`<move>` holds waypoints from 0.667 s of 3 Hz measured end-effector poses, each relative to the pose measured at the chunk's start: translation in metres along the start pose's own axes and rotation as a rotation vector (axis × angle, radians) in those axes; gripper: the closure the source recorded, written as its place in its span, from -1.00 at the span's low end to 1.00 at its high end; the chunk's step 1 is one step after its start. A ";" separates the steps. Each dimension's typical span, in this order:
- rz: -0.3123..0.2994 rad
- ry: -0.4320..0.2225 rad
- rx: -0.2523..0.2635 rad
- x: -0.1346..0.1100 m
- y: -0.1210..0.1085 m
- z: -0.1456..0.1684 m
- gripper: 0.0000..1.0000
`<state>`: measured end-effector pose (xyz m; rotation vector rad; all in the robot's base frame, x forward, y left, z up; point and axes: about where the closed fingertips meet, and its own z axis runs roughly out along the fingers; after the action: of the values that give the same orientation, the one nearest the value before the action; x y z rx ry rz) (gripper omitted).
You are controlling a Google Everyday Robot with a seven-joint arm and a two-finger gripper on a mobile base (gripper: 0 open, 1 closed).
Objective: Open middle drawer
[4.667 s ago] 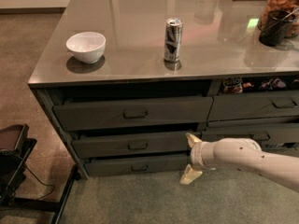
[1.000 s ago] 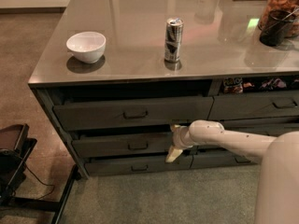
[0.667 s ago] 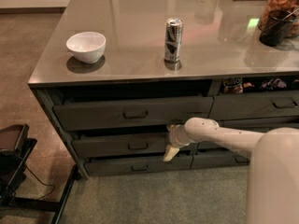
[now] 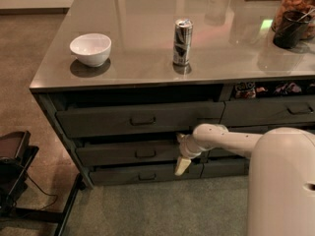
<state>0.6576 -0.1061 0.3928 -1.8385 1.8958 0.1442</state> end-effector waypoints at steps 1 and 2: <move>0.001 0.000 -0.001 0.000 0.000 0.000 -1.00; 0.001 0.000 -0.001 0.000 0.000 0.000 -0.62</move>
Offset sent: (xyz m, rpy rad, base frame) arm -0.0002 -0.0002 -0.0002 -0.0003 0.0008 -0.0005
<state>0.6573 -0.1063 0.3926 -1.8385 1.8969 0.1446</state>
